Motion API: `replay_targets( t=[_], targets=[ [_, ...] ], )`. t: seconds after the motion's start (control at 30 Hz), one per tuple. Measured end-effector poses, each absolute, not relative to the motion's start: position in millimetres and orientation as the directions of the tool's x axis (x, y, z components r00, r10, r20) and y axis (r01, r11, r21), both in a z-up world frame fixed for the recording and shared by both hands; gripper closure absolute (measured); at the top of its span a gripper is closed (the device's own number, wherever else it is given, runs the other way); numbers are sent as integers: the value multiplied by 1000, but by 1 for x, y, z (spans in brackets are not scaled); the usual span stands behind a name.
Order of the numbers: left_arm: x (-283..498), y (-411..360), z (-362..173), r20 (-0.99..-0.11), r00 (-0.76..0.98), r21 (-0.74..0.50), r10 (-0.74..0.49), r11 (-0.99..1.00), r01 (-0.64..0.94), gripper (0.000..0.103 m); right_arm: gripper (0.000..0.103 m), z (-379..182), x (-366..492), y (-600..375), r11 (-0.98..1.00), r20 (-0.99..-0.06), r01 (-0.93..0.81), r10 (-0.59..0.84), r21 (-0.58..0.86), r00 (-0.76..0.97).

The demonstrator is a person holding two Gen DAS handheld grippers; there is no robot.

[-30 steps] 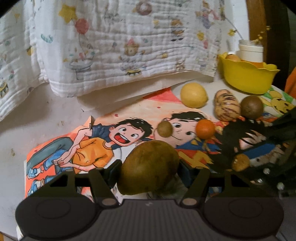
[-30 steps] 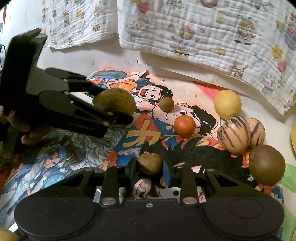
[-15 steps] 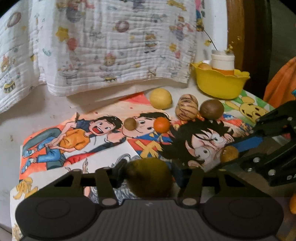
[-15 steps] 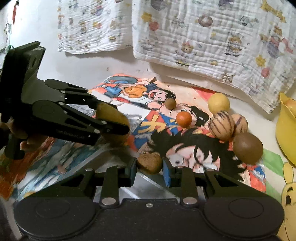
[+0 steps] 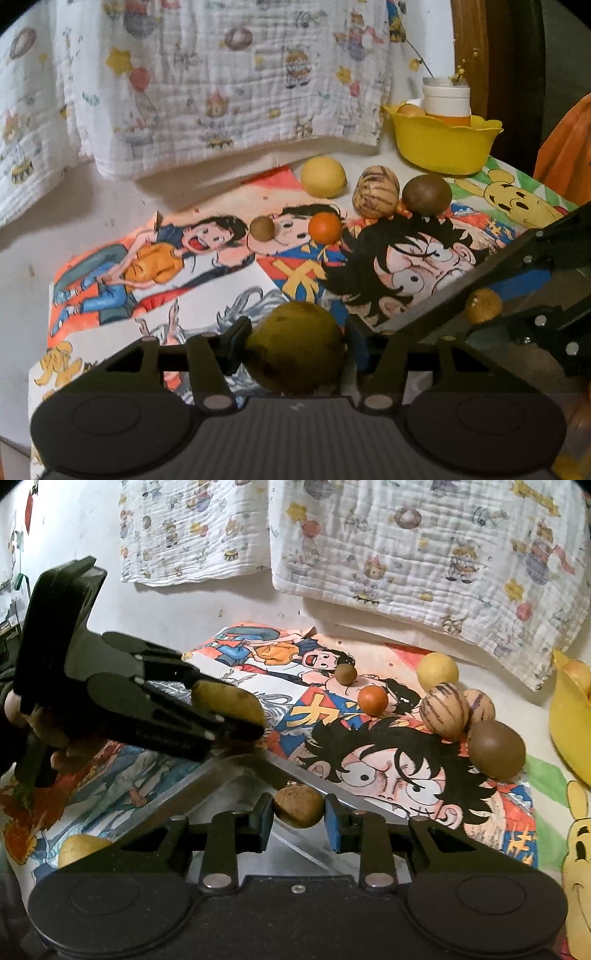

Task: Organize fruits
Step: 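Carry both fruits over the tray and open the right tool to drop the brown fruit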

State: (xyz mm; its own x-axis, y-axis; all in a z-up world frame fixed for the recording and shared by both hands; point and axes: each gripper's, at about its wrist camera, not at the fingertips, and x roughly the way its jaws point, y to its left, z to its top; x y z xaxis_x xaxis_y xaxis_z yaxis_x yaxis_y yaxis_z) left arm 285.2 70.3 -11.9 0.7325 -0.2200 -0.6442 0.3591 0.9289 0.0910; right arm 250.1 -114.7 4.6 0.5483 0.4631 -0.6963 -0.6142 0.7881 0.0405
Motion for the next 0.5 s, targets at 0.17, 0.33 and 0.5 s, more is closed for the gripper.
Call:
replay_targets(
  t=[0.17,0.33,0.5],
  targets=[
    [291,77,-18,-657,711,43,-249,930,366,42,71,-1,255,-109,783,-702,-619,471,54,534],
    [299,87,-20,-664,686,-46,-298,931,361,44,71,-4,258,-106,780,-709,-623,470,57,525],
    [295,86,-16,-670,687,-70,-282,945,319,44,71,-2,256,-108,778,-705,-625,475,58,527]
  ],
)
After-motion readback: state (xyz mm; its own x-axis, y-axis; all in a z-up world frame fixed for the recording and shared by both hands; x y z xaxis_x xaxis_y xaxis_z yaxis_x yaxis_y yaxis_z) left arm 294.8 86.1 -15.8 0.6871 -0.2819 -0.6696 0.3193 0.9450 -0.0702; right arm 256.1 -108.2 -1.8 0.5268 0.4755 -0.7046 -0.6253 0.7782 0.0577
